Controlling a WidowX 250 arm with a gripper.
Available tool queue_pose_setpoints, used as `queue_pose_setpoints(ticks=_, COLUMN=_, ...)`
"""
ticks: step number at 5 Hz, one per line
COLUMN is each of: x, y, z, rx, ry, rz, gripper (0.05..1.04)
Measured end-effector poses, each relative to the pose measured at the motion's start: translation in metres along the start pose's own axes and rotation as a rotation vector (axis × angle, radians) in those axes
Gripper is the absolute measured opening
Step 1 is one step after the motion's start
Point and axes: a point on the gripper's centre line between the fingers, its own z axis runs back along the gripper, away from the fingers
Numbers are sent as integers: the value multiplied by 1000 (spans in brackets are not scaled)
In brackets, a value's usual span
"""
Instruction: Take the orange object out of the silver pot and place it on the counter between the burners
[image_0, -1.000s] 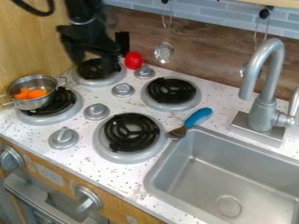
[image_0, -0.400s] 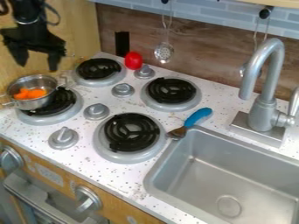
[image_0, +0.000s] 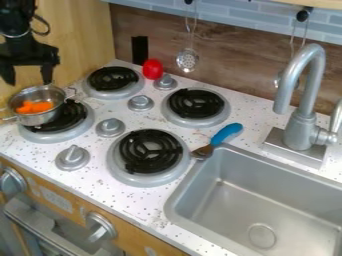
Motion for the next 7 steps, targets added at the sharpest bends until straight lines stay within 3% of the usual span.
queue_pose_setpoints(ticks=2, x=15, y=2, z=-24, rx=38, ry=-33, rz=190, gripper=1002)
queue_pose_setpoints(ticks=4, x=17, y=4, z=-27, rx=60, ry=-51, rz=221, gripper=1002)
queue_pose_setpoints(ticks=6, x=4, y=1, z=-50, rx=62, ry=6, rz=217, gripper=1002)
queue_pose_setpoints(ticks=7, x=-1, y=-4, z=-58, rx=34, ry=28, rz=235, gripper=1002)
